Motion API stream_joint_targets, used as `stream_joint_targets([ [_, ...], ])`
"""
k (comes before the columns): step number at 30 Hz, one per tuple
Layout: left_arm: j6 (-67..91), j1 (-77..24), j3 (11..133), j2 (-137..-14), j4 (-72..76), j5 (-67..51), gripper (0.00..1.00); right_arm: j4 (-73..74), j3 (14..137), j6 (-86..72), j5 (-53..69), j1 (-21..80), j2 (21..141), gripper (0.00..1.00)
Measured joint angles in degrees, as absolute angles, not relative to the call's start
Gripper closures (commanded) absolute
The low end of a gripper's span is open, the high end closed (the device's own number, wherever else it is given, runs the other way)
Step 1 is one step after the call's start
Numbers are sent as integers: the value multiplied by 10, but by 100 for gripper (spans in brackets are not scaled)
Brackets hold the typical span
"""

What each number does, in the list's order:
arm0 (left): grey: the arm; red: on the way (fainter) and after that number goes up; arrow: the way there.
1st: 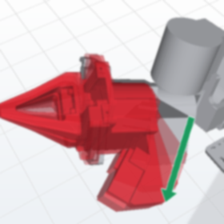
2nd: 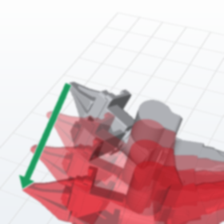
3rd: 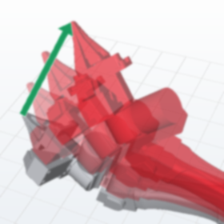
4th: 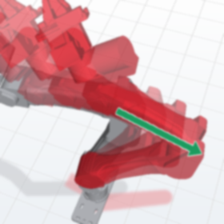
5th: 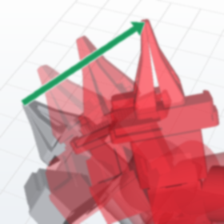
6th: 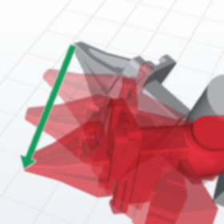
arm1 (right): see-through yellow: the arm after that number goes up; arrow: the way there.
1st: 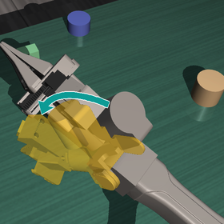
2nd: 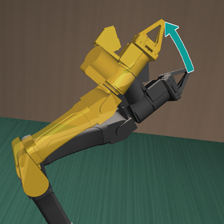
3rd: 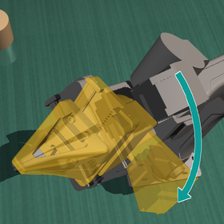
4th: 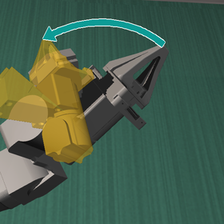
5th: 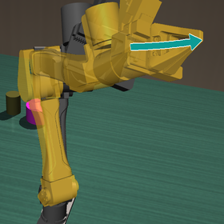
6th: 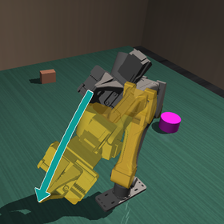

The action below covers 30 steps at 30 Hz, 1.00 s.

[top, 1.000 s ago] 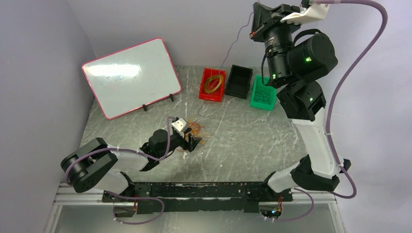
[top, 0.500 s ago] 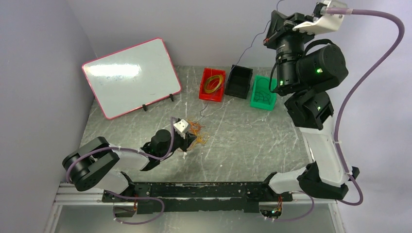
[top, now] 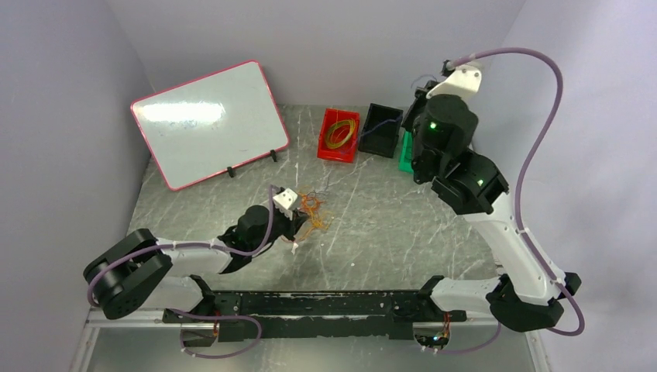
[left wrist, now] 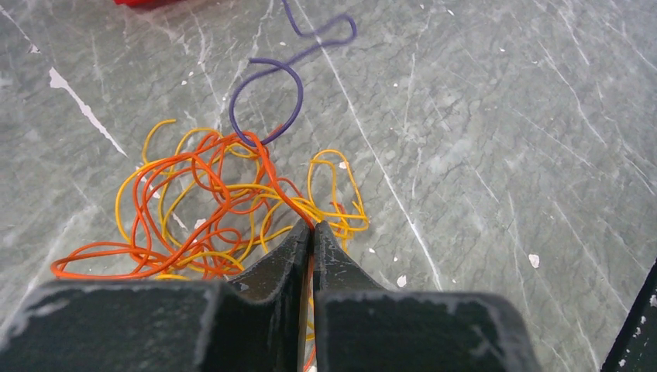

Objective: Untangle the cables

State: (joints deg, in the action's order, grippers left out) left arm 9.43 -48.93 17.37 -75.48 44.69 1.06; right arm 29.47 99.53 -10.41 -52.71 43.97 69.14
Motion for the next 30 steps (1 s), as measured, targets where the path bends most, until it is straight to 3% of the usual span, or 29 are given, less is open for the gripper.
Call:
stream_joint_targets([
  [7, 102, -490, 175, -728, 387, 64, 93, 320, 969, -99, -611, 424, 691, 100],
  [17, 166, -490, 180, -715, 276, 183, 93, -11, 909, 158, -733, 411, 632, 100],
  [24, 177, -490, 180, -715, 265, 203, 93, -23, 925, 167, -740, 411, 610, 100],
  [26, 178, -490, 181, -716, 262, 206, 88, -5, 925, 154, -741, 411, 608, 100],
  [30, 168, -490, 184, -712, 260, 196, 60, 111, 949, 49, -670, 410, 610, 100],
])
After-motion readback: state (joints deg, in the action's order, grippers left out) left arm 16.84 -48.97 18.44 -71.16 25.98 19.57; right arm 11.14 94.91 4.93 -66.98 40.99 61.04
